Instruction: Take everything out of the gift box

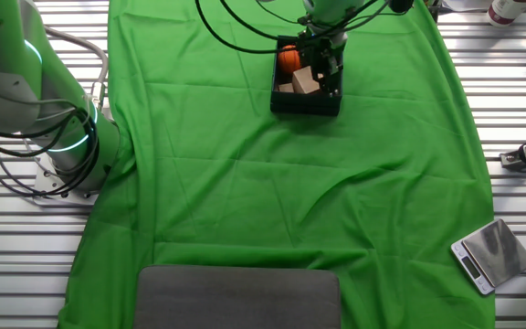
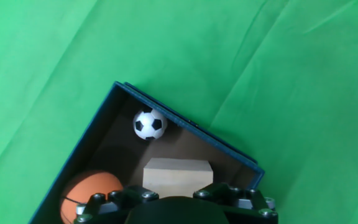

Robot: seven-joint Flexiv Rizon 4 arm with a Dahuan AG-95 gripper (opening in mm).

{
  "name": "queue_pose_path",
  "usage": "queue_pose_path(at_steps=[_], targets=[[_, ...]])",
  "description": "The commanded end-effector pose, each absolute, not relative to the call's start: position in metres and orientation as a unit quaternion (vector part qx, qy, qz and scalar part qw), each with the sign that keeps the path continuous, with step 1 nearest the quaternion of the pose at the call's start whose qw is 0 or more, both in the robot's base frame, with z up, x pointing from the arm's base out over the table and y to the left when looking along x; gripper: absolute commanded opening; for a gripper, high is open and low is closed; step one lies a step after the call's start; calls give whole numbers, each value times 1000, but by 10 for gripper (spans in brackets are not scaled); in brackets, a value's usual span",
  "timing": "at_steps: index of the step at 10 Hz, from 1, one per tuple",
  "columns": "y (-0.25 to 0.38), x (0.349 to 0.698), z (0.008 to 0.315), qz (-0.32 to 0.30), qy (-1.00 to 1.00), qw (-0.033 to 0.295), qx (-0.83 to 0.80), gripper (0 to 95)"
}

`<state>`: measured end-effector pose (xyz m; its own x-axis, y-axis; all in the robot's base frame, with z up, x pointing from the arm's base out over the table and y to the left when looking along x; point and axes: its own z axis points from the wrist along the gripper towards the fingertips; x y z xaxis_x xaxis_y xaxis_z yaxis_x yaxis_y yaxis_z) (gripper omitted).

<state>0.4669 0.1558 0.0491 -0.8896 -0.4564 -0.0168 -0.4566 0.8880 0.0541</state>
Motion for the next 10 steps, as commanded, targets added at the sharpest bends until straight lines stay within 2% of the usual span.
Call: queue_pose_path(at_steps=[1, 6, 10], targets=[[155, 466, 49, 27, 973, 1, -230, 0], [155, 464, 67, 37, 974, -6, -223, 0], [161, 457, 115, 49, 974, -33, -218, 0]])
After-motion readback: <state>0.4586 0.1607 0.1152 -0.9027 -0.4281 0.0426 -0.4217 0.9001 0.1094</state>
